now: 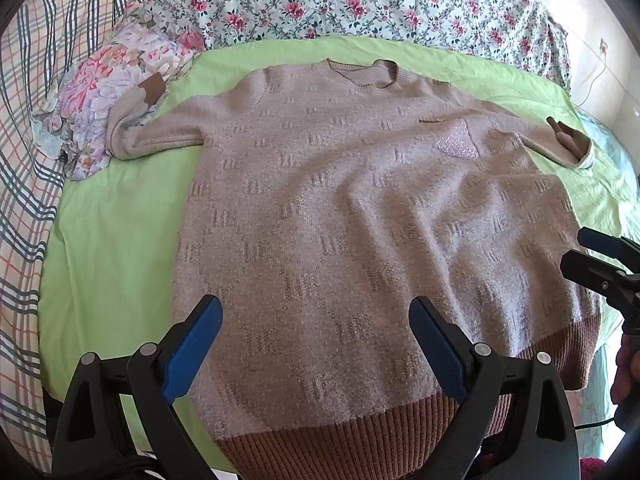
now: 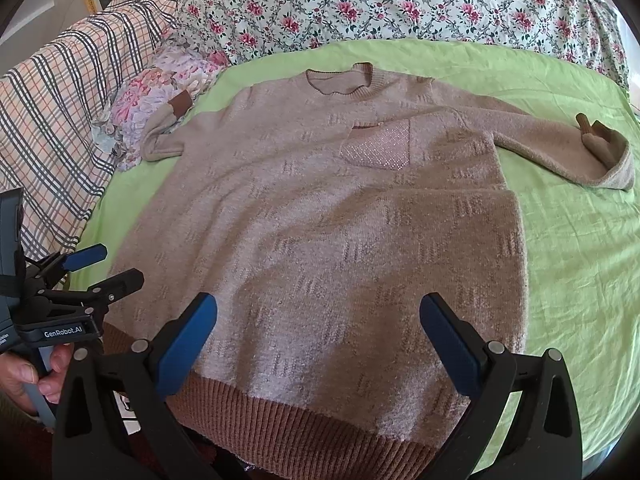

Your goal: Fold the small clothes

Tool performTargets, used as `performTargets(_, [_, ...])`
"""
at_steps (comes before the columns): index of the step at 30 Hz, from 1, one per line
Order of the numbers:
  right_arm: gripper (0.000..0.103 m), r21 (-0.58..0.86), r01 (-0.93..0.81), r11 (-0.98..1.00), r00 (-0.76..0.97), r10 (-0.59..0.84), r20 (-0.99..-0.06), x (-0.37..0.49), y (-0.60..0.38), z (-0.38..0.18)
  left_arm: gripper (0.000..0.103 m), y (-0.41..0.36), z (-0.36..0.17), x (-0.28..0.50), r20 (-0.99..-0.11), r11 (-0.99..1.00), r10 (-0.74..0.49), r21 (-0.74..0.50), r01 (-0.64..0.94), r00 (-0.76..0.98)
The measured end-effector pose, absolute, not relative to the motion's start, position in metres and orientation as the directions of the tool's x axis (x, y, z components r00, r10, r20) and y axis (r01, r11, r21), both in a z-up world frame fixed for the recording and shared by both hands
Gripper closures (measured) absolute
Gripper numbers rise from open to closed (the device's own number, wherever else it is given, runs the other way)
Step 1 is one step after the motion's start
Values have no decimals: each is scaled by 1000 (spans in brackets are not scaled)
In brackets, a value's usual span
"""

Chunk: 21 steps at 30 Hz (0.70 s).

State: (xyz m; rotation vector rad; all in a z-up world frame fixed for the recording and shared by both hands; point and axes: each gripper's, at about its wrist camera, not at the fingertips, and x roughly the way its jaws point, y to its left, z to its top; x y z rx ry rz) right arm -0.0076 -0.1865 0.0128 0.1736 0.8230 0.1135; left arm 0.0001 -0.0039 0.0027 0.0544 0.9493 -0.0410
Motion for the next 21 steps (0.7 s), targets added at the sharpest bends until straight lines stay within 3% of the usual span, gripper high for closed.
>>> performTargets(7, [2, 199, -25, 980, 651, 167, -741, -2, -190, 10, 8, -3, -2, 8, -856, 998, -23, 11, 61, 516])
performTargets(21, [7, 168, 71, 983, 684, 75, -725, 7, -238, 22, 8, 0, 4, 38, -805, 999, -29, -3, 45, 593])
